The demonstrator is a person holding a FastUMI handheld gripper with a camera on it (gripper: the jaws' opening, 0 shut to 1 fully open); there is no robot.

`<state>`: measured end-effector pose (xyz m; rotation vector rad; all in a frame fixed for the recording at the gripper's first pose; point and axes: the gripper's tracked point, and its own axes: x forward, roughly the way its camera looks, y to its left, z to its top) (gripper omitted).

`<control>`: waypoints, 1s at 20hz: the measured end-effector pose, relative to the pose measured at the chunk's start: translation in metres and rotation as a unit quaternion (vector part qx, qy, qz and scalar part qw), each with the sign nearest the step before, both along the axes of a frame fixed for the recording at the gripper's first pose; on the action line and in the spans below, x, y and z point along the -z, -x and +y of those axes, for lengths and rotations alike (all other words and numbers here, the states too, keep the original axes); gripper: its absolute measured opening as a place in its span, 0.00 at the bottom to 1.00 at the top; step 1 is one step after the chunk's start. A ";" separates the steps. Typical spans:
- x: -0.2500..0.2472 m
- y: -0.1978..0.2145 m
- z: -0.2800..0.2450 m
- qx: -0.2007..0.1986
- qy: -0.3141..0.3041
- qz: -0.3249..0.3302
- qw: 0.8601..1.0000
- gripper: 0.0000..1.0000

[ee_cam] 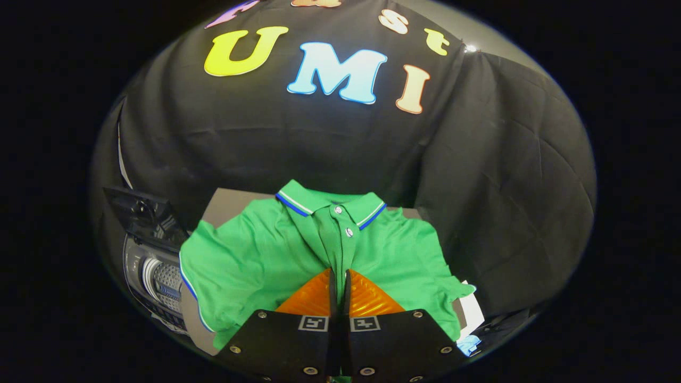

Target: Put the clothes into the washing machine and then close the washing machine lid.

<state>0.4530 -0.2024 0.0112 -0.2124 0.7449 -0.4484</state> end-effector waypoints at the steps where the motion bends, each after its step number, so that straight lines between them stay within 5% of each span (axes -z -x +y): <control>1: -0.013 -0.002 0.002 0.004 0.002 -0.009 1.000 0.01; 9: -0.106 -0.011 0.040 0.009 0.004 -0.088 0.996 0.01; 20: -0.151 -0.021 0.184 -0.061 -0.001 -0.118 0.991 0.01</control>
